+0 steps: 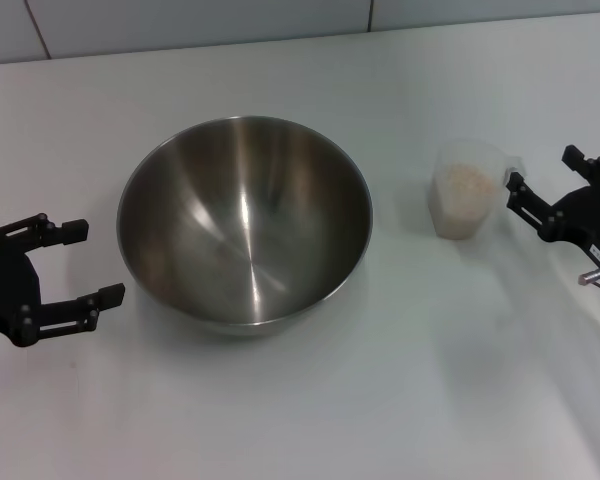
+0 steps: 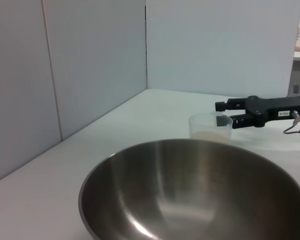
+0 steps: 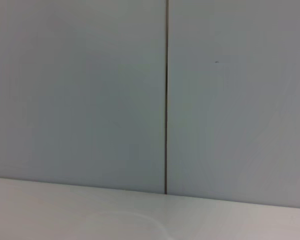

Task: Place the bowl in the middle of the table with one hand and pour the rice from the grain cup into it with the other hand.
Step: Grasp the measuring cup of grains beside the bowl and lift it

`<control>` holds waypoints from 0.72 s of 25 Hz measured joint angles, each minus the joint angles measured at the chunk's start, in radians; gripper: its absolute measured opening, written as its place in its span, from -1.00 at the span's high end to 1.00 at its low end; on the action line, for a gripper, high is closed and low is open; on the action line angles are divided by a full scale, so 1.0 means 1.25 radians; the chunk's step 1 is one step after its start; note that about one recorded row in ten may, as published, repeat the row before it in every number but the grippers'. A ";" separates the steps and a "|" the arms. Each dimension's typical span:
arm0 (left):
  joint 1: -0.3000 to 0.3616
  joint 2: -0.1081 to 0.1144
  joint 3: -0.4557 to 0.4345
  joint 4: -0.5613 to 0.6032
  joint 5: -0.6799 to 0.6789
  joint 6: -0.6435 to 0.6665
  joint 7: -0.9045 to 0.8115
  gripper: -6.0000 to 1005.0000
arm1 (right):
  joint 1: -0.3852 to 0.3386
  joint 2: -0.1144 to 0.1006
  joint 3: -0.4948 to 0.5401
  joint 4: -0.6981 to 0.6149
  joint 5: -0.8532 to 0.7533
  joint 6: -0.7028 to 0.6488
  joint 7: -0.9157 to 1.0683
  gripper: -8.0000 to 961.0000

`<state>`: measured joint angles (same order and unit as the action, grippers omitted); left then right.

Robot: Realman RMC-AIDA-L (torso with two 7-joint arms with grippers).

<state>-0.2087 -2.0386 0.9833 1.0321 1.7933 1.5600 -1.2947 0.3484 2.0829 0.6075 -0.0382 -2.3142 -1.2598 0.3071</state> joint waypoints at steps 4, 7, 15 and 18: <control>0.000 0.000 0.000 -0.001 0.000 0.006 -0.001 -0.65 | 0.013 0.000 -0.002 0.003 0.000 0.029 0.000 -0.69; 0.000 0.001 0.000 -0.001 0.000 0.007 -0.001 -0.65 | 0.020 0.000 -0.003 0.004 0.000 0.042 0.000 -0.69; 0.000 0.001 -0.001 -0.002 0.006 0.007 -0.001 -0.65 | 0.031 0.000 0.002 0.011 0.000 0.065 0.000 -0.68; -0.002 -0.002 -0.006 -0.002 0.024 0.008 -0.001 -0.65 | 0.037 0.000 0.007 0.023 0.000 0.091 0.000 -0.62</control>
<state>-0.2108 -2.0406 0.9764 1.0291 1.8234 1.5695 -1.2963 0.3948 2.0832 0.6164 -0.0093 -2.3136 -1.1466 0.3067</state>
